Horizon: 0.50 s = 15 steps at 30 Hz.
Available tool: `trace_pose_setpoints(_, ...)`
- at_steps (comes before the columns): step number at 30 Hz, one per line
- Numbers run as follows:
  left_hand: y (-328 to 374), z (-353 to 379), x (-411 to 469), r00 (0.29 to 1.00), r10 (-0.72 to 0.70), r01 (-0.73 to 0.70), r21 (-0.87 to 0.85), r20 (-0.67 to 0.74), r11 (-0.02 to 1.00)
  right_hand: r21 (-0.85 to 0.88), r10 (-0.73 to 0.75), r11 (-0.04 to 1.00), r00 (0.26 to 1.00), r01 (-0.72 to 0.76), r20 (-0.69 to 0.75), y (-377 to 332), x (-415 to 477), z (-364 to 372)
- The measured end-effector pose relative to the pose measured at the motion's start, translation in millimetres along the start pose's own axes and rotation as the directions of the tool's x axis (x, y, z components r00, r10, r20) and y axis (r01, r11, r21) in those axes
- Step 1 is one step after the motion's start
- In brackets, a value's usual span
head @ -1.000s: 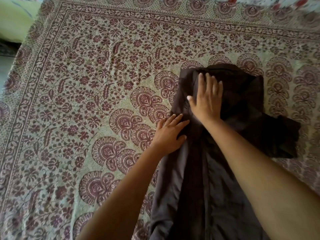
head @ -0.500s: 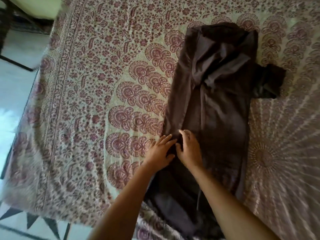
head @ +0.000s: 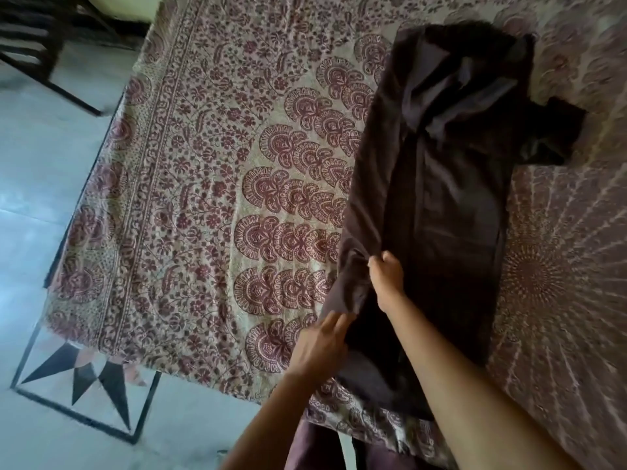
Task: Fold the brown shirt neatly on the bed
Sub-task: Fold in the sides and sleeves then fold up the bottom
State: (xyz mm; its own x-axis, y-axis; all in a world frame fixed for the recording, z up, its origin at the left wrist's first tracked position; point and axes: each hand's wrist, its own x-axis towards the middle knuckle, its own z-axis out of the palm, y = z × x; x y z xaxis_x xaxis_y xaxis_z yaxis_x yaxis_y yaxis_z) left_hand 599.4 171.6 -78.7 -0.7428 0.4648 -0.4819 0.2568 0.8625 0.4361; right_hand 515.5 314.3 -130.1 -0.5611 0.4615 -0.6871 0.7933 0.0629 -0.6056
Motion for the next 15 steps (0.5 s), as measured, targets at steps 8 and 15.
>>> trace_pose_setpoints(8,-8.3,5.3,8.6,0.945,-0.297,0.287,-0.089,-0.139,0.954,0.015,0.143,0.988,0.938,-0.155,0.316,6.0,-12.1,-25.1)
trace_pose_setpoints(15,-30.7,8.5,-1.9,0.984,-0.032,0.014,0.105,0.175,0.994,-0.298,0.364,0.924,0.796,-0.241,0.484,26.6,-48.6,-20.9)
